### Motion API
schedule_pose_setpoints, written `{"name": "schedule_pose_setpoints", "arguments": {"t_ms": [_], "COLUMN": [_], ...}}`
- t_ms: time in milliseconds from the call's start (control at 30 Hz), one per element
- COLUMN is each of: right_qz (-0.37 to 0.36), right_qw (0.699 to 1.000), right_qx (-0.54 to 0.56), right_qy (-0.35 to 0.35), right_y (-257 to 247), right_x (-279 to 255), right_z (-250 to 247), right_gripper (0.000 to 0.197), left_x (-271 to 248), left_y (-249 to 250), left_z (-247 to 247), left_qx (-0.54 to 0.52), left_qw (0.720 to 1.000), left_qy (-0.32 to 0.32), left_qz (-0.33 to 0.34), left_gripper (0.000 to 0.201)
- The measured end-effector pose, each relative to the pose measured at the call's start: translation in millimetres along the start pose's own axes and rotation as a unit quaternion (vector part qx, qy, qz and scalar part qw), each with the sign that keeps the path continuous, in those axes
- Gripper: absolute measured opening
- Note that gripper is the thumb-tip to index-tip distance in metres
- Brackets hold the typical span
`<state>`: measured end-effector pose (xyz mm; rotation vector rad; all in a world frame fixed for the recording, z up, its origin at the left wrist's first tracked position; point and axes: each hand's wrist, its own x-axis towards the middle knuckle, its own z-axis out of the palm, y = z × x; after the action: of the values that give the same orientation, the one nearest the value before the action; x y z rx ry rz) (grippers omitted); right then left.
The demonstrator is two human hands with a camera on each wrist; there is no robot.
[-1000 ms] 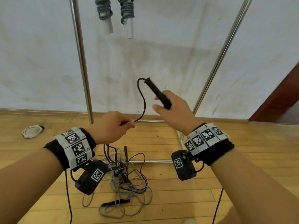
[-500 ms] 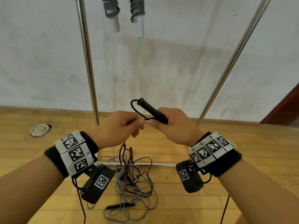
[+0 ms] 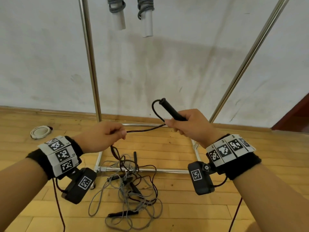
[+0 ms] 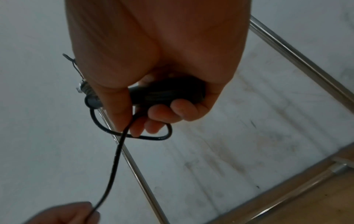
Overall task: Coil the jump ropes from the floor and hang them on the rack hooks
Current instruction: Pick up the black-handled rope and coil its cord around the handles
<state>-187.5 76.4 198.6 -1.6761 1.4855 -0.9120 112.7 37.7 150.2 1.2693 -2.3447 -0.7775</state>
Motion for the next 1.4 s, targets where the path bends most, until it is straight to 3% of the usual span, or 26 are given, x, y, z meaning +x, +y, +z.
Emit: {"name": "schedule_pose_setpoints", "arguments": {"t_ms": [167,300,567,733,967,1067,1200,1333,1400], "right_qz": [0.021,0.016,-0.07,-0.098,-0.062,-0.035,0.002,0.002,-0.004], "right_qw": [0.994,0.994,0.993,0.99,0.995,0.996,0.995,0.992,0.992], "right_qx": [-0.104,-0.081,-0.064,-0.095,0.02,0.024,-0.07,-0.113,-0.115], "right_qy": [-0.032,-0.071,-0.076,-0.037,0.076,0.074,0.068,0.064,0.05], "right_y": [17,15,-3,-8,-12,-4,12,18,16], "right_x": [2,2,-1,1,9,11,12,11,9], "right_z": [8,29,63,53,10,-4,-4,1,6], "right_gripper": [0.005,0.021,0.017,0.024,0.028,0.028,0.021,0.004,0.017], "left_x": [-5,-5,1,-2,-5,-4,-1,-2,-1], "left_y": [9,28,46,36,3,-2,3,14,21], "left_z": [0,15,22,19,15,11,12,16,20], "left_qx": [0.023,0.042,-0.028,-0.021,0.112,0.074,0.026,0.062,0.087], "left_qw": [0.999,0.997,0.996,0.999,0.986,0.991,0.998,0.997,0.996], "left_qy": [0.009,-0.023,0.074,0.003,-0.123,-0.099,-0.038,-0.033,-0.034], "left_qz": [0.029,0.055,0.041,0.038,-0.031,-0.044,-0.04,-0.018,-0.006], "left_gripper": [0.02,0.02,0.024,0.021,0.016,0.017,0.024,0.027,0.03]}}
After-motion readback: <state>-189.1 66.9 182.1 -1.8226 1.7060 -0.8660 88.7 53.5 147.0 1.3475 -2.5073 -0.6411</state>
